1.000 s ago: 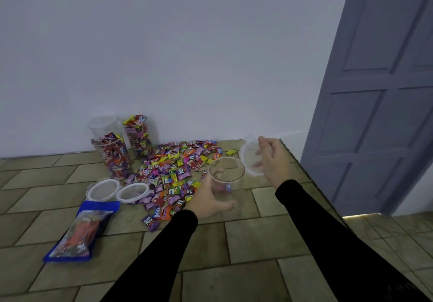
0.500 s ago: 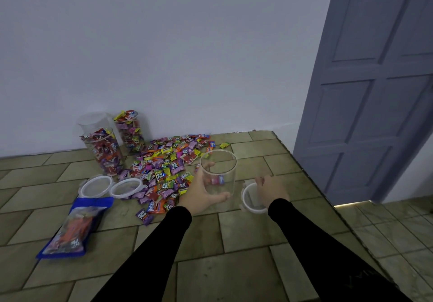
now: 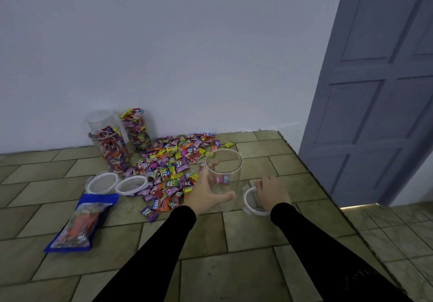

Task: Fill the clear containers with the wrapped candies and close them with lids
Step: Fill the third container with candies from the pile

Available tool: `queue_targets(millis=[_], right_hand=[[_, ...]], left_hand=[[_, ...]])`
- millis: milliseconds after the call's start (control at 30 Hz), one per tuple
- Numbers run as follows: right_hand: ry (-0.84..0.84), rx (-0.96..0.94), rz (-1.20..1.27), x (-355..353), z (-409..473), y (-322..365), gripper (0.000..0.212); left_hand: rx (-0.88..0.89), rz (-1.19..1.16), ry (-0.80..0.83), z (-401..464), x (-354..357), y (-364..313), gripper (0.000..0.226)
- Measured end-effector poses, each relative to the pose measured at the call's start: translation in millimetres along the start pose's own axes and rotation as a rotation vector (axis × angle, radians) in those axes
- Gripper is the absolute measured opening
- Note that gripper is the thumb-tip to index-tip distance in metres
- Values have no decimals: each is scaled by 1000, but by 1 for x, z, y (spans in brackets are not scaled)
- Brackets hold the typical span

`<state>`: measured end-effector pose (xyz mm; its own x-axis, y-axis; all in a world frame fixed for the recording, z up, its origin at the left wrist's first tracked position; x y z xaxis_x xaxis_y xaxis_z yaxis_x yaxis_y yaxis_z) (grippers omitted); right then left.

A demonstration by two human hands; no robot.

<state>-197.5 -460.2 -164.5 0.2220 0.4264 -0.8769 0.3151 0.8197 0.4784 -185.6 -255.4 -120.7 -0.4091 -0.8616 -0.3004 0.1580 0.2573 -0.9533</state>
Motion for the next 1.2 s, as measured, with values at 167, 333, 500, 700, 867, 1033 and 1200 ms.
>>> queue_targets(millis=[167, 333, 500, 700, 867, 1033, 1200], right_hand=[[-185, -69, 399, -23, -7, 19, 28], [-405, -262, 580, -77, -11, 78, 14], [-374, -529, 543, -107, -22, 152, 8], [-111, -767, 236, -48, -48, 222, 16], [119, -714, 101, 14, -42, 232, 18], [186, -662, -24, 52, -24, 232, 21], [317, -787, -171, 86, -6, 240, 29]], left_hand=[[-10, 33, -6, -1, -2, -2, 89], [-42, 231, 100, -3, -18, 2, 73], [-58, 254, -2, -10, -48, 0, 69], [-65, 440, -296, -31, -75, 18, 14], [-111, 629, -478, -40, -97, 45, 5], [-153, 959, -498, -30, -123, 66, 36], [-269, 1071, -453, -20, -150, 83, 39]])
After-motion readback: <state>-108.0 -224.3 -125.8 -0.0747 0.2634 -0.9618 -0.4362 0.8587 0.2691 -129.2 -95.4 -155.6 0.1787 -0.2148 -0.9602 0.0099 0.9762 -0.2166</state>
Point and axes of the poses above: each hand's wrist, its own z-axis towards the middle knuckle, its own x-axis out of the palm, y = z × x, the point moved 1 cm from there along z, towards the middle knuckle
